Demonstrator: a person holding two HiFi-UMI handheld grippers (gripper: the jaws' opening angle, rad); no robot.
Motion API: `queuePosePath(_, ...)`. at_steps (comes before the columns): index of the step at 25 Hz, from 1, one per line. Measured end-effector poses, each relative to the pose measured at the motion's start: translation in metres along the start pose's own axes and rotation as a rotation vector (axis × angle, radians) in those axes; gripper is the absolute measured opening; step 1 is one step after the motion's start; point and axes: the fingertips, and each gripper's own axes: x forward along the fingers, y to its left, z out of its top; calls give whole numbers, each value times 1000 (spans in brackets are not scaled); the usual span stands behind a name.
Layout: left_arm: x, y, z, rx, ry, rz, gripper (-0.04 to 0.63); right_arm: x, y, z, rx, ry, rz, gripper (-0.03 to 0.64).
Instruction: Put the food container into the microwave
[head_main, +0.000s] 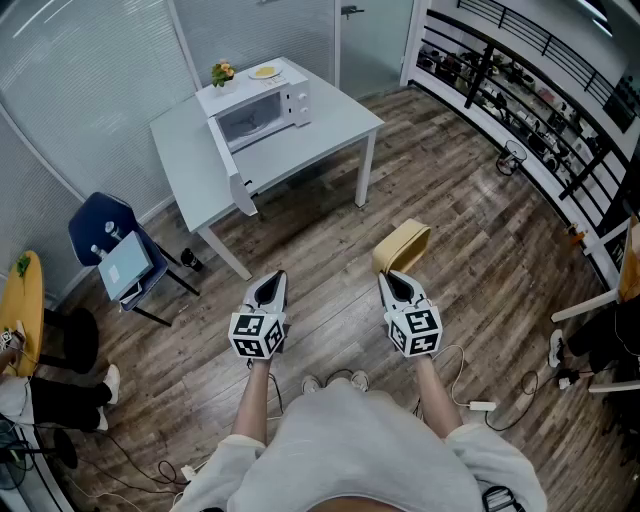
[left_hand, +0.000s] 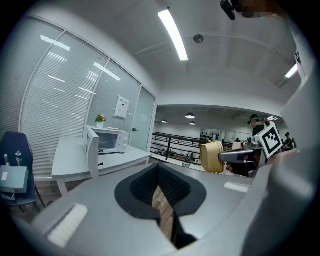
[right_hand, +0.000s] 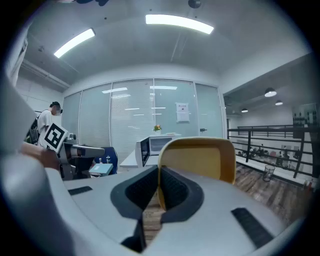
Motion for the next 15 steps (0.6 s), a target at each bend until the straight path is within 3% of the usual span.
queuePosePath(15,12,-7,6,-3,0,-2,11,1,-13,0,-9,6,13,26)
